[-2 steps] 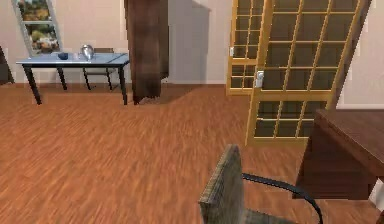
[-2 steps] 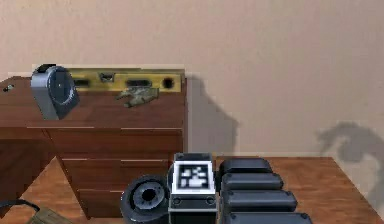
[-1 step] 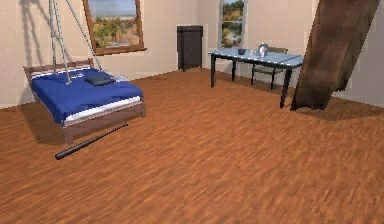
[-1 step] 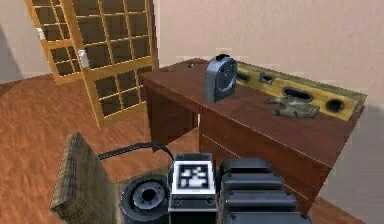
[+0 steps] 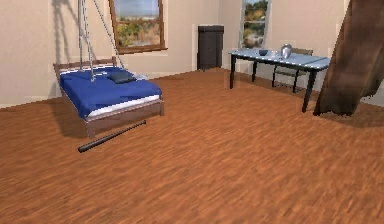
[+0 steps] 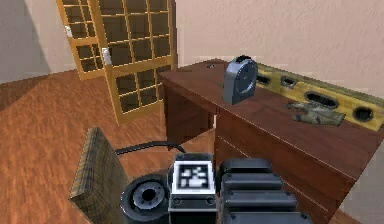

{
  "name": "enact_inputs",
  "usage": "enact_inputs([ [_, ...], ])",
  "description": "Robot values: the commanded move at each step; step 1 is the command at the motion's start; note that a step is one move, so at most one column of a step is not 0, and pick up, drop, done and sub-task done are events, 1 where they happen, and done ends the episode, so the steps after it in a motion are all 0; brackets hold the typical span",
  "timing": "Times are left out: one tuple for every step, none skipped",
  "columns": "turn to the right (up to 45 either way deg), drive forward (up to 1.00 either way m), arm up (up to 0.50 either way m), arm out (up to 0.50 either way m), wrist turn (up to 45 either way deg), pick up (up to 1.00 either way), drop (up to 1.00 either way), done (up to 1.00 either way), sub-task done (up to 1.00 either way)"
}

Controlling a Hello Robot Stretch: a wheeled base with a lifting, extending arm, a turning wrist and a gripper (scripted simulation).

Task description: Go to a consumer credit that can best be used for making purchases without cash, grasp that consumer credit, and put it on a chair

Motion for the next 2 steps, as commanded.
enact_inputs([
  [0.0,0.00,0.00,0.44,0.0,0.00,0.00,0.00,0.00],
  [0.0,0.00,0.00,0.00,45.0,0.00,0.00,0.00,0.00],
])
